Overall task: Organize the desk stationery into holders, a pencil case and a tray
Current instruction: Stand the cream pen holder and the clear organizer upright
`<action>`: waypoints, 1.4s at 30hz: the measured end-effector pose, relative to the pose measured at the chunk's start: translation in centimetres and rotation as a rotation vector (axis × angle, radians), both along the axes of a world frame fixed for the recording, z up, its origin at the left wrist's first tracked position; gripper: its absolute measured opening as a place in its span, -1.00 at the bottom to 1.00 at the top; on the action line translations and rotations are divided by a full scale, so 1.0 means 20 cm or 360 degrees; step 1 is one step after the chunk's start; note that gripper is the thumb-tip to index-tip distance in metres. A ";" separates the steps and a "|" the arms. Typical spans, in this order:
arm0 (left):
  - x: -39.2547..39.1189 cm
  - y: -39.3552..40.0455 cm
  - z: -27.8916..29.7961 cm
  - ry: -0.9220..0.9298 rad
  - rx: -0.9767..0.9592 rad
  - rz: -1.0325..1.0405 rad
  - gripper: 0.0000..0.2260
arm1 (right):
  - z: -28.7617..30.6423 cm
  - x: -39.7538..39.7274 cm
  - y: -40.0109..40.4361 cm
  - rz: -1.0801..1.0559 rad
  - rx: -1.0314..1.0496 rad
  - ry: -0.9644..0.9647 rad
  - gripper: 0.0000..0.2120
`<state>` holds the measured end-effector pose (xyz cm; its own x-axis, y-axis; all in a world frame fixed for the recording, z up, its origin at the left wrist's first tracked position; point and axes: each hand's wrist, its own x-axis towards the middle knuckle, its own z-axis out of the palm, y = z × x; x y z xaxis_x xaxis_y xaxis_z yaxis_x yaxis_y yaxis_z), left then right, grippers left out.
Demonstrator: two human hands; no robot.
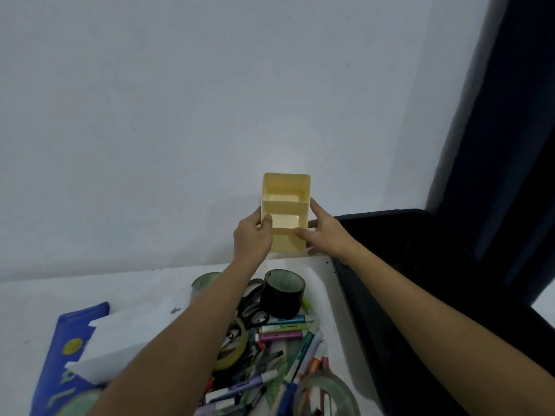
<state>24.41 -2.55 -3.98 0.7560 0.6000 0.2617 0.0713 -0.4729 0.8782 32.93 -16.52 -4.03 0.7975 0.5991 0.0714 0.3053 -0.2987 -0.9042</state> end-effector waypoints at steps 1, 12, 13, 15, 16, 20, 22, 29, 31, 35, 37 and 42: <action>0.02 0.00 -0.02 0.0011 -0.0054 -0.0130 -0.70 | -0.01 0.01 0.00 -0.0056 0.0032 -0.0071 -0.38; 0.13 0.14 -0.26 0.1073 0.0017 -0.0572 -0.86 | -0.11 0.08 -0.04 -0.0267 -0.0081 -0.0249 -0.55; 0.13 0.14 -0.28 0.1164 0.0098 -0.0632 -0.82 | -0.11 0.07 -0.04 -0.0290 -0.0094 -0.0261 -0.57; 0.15 0.13 -0.32 0.1304 0.0249 -0.0768 -0.69 | -0.11 0.07 -0.02 -0.0318 -0.0166 -0.0321 -0.62; 0.16 0.13 -0.33 0.1379 0.0336 -0.0823 -0.62 | -0.11 0.06 -0.01 -0.0325 -0.0208 -0.0358 -0.64; 0.19 0.09 -0.30 0.1626 0.0676 -0.0894 -0.54 | -0.12 0.06 0.01 -0.0306 -0.0396 -0.0445 -0.67; 0.20 0.08 -0.28 0.1706 0.0763 -0.0911 -0.52 | -0.12 0.06 0.01 -0.0307 -0.0478 -0.0470 -0.75; 0.16 0.08 -0.25 0.1821 0.0965 -0.0943 -0.48 | -0.12 0.06 0.04 -0.0327 -0.0586 -0.0472 -0.84; 0.14 0.08 -0.25 0.1845 0.1012 -0.0966 -0.50 | -0.13 0.07 0.05 -0.0304 -0.0645 -0.0443 -0.82; 0.08 0.07 -0.26 0.1855 0.1079 -0.0971 -0.51 | -0.15 0.05 0.07 -0.0269 -0.0769 -0.0406 -0.74; 0.05 0.06 -0.27 0.1839 0.1093 -0.1000 -0.53 | -0.17 0.03 0.09 -0.0264 -0.0794 -0.0372 -0.67; 0.00 0.06 -0.28 0.1865 0.1117 -0.1066 -0.58 | -0.18 0.03 0.12 -0.0312 -0.0810 -0.0234 -0.66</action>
